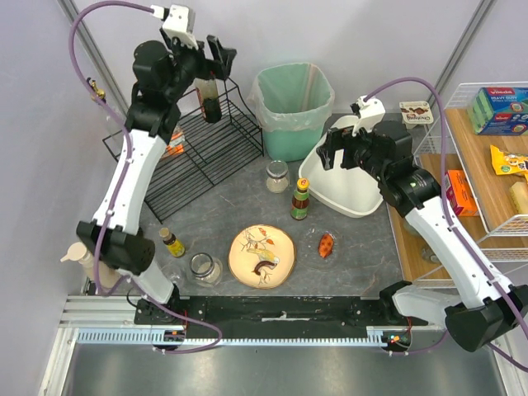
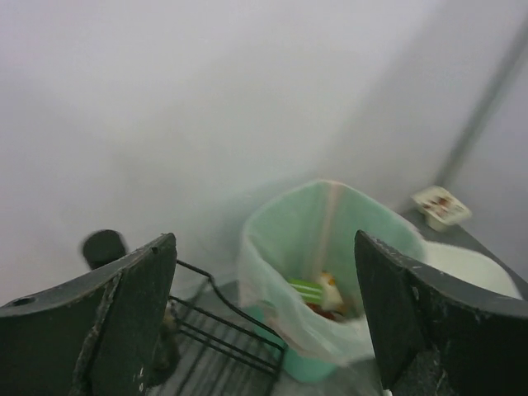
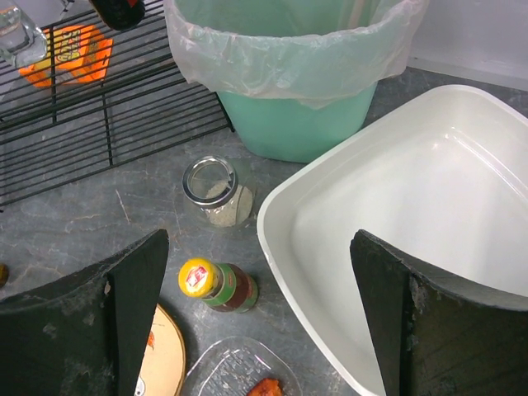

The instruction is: Clear the kitchen counter

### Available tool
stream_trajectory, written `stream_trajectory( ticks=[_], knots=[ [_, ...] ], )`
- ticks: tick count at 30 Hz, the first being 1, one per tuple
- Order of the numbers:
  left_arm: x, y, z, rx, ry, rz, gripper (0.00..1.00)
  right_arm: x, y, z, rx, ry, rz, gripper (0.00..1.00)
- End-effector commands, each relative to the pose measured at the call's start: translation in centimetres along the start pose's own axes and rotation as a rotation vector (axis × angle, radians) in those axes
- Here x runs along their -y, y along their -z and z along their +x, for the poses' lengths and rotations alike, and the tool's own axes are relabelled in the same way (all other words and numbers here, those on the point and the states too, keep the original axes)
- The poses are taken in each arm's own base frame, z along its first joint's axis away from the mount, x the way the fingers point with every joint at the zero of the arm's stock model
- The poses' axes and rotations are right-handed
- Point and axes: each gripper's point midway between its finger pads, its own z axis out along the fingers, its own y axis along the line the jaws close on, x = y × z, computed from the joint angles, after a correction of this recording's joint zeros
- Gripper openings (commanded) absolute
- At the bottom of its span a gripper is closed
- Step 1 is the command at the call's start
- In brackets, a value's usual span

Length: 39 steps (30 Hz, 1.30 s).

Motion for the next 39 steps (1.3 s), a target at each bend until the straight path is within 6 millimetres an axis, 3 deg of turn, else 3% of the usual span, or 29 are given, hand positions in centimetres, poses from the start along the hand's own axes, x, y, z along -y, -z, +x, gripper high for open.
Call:
stream_trajectory(
  ticks=[1, 2, 4, 9, 12, 15, 20, 25, 27, 30, 34, 39],
  knots=[
    [7.7, 4.4, 2.1, -0.105, 0.072, 0.368, 0.93, 0.2, 0.9, -0.5, 0.023, 0.032, -0.003, 0.98],
    [8.7, 5.3, 2.1, -0.104, 0.074, 0.393, 0.92, 0.2, 1.1, -0.7, 0.03, 0.033, 0.002, 0.98],
    [10.4, 6.4, 3.9, -0.129, 0.077, 0.408, 0.92, 1.1, 1.2, -1.2, 0.046, 0.032, 0.051, 0.98],
    [14.2, 9.6, 10.4, -0.255, 0.076, 0.438, 0.92, 1.6, 1.4, -2.4, 0.074, 0.011, 0.095, 0.98],
    [15.6, 11.7, 12.2, -0.279, 0.068, 0.457, 0.92, 2.0, 1.4, -2.4, 0.081, -0.013, 0.119, 0.98],
    [15.4, 13.4, 14.1, -0.327, 0.066, 0.415, 0.92, 2.3, 1.2, -2.1, 0.074, -0.028, 0.132, 0.98],
    [12.7, 16.4, 15.8, -0.4, 0.078, 0.266, 0.91, 1.9, 0.5, -1.5, 0.05, -0.035, 0.111, 0.98],
    [7.0, 20.2, 16.9, -0.481, 0.118, -0.077, 0.9, 1.5, -0.5, -0.2, 0.013, -0.058, 0.088, 0.98],
    [4.3, 22.6, 17.7, -0.528, 0.187, -0.281, 0.89, 1.2, -0.9, 0.2, 0.002, -0.073, 0.077, 0.98],
    [1.8, 27.1, 19.7, -0.622, 0.272, -0.507, 0.86, 1.0, -1.6, 0.8, -0.013, -0.093, 0.068, 0.98],
    [0.0, 31.6, 21.4, -0.684, 0.331, -0.699, 0.84, 0.9, -2.2, 1.7, -0.039, -0.109, 0.061, 0.98],
    [-1.3, 35.4, 23.0, -0.743, 0.37, -0.868, 0.8, 0.9, -2.9, 2.8, -0.07, -0.131, 0.06, 0.98]
  ],
)
